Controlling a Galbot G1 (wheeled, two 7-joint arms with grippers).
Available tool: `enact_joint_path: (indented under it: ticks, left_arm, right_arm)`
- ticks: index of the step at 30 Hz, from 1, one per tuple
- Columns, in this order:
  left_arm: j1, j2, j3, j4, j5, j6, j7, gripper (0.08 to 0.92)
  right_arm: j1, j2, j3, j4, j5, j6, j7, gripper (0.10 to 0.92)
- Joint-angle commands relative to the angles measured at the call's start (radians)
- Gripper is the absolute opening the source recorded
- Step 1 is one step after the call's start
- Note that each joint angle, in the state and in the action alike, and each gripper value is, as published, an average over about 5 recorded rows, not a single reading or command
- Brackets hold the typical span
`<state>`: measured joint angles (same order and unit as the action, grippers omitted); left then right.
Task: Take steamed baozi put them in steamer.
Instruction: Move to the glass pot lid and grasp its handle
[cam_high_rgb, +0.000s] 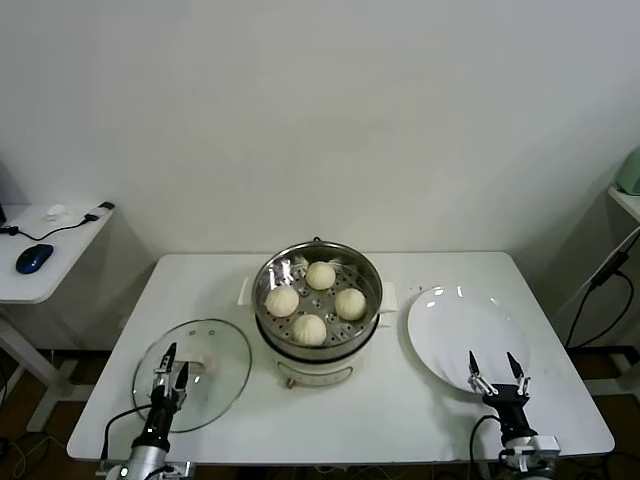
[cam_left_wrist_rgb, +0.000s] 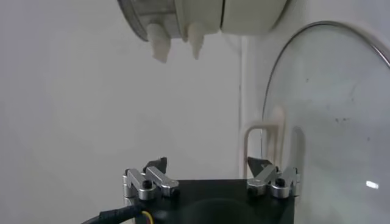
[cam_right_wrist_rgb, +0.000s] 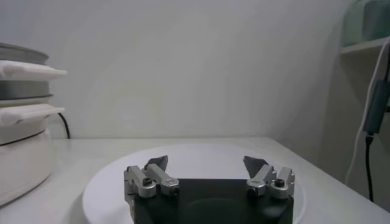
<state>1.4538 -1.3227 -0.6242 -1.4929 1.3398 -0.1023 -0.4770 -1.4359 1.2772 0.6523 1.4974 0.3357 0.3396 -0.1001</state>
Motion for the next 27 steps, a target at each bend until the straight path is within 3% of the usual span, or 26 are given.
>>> enact_joint_path:
  ticks: [1, 9, 27]
  left_arm:
    - [-0.048, 0.001, 0.004, 0.075, 0.029, 0.004, -0.005, 0.823]
    - [-0.054, 0.001, 0.004, 0.084, 0.028, 0.006, -0.008, 0.795]
    - [-0.110, 0.008, 0.001, 0.201, 0.040, -0.035, -0.061, 0.291]
  right_arm:
    - [-0.004, 0.005, 0.003, 0.001, -0.004, 0.003, 0.001, 0.823]
    - [-0.010, 0.010, 0.003, -0.004, -0.003, 0.006, 0.004, 0.823]
    - [-0.006, 0.012, 0.009, 0.015, -0.015, -0.007, -0.001, 0.823]
